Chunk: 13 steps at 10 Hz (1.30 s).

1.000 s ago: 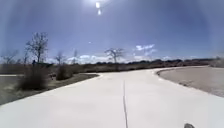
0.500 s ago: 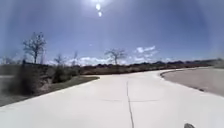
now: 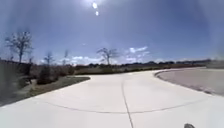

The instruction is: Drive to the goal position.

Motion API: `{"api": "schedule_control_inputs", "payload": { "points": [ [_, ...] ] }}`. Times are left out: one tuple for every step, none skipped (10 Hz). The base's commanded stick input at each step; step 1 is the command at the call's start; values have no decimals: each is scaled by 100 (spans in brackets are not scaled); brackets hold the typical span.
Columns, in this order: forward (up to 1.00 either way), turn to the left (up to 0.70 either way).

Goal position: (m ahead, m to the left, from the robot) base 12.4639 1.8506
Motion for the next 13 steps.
{"api": "schedule_control_inputs", "payload": {
  "points": [
    [100, 0],
    [100, 0],
    [100, 0],
    [100, 0],
    [100, 0],
    [100, 0],
    [100, 0],
    [100, 0],
    [100, 0],
    [100, 0],
    [100, 0],
    [100, 0],
    [100, 0]
  ]
}}
